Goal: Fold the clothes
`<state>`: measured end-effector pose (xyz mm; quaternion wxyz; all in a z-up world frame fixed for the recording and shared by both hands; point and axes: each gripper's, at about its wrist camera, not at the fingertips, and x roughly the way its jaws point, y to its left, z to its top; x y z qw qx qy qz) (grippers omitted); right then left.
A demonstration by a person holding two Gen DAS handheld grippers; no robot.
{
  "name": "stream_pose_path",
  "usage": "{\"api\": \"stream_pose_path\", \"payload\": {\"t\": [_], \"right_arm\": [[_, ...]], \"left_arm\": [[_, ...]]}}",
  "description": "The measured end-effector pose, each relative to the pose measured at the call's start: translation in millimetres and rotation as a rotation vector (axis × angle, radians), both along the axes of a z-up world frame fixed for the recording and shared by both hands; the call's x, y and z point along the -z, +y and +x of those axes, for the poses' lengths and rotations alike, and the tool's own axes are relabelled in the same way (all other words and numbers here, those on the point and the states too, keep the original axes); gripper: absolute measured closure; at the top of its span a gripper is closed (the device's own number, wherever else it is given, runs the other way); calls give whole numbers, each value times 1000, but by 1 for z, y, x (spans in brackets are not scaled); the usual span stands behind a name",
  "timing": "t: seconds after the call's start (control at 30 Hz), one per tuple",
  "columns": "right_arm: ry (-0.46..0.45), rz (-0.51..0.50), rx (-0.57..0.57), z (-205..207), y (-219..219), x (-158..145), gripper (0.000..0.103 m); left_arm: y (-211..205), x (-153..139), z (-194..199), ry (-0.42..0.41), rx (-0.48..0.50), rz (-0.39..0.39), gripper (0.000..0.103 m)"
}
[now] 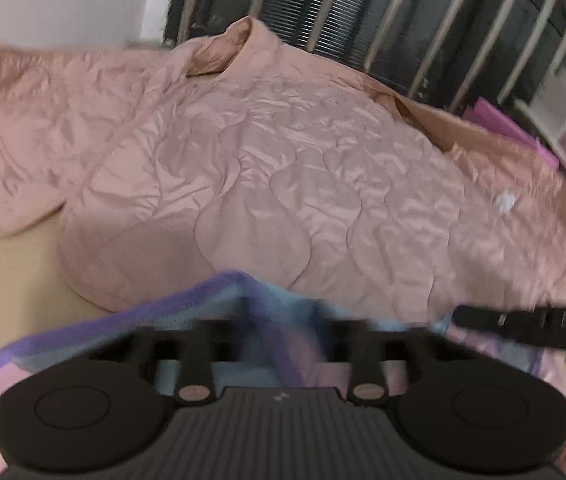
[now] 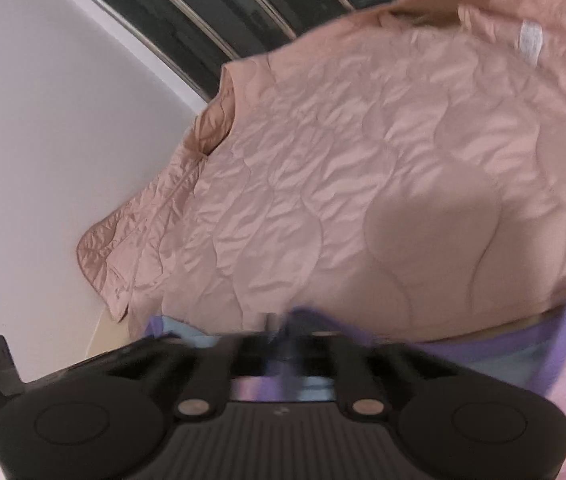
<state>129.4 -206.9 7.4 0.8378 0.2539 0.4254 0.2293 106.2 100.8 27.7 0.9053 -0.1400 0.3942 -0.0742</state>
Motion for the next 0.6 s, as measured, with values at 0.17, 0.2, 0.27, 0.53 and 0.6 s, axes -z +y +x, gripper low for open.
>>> {"api": "stream_pose_path", "payload": {"t": [0.17, 0.2, 0.27, 0.53, 0.6], "right_arm": [[-126, 35, 68, -23, -14, -9, 100], [-136, 42, 82, -26, -18, -9, 100], [-140, 37, 97, -27, -22, -7, 100], [-177, -81, -24, -74, -27, -17, 92], [-192, -117, -63, -90, -29, -21, 80]], "left_arm": [[26, 13, -3, -24, -146, -163, 99], [29, 16, -4, -30, -166, -190, 99], [32, 19, -6, -38, -191, -227, 99], [32, -6, -33, -59, -100, -99, 60], [30, -18, -59, -80, -17, -24, 57]]}}
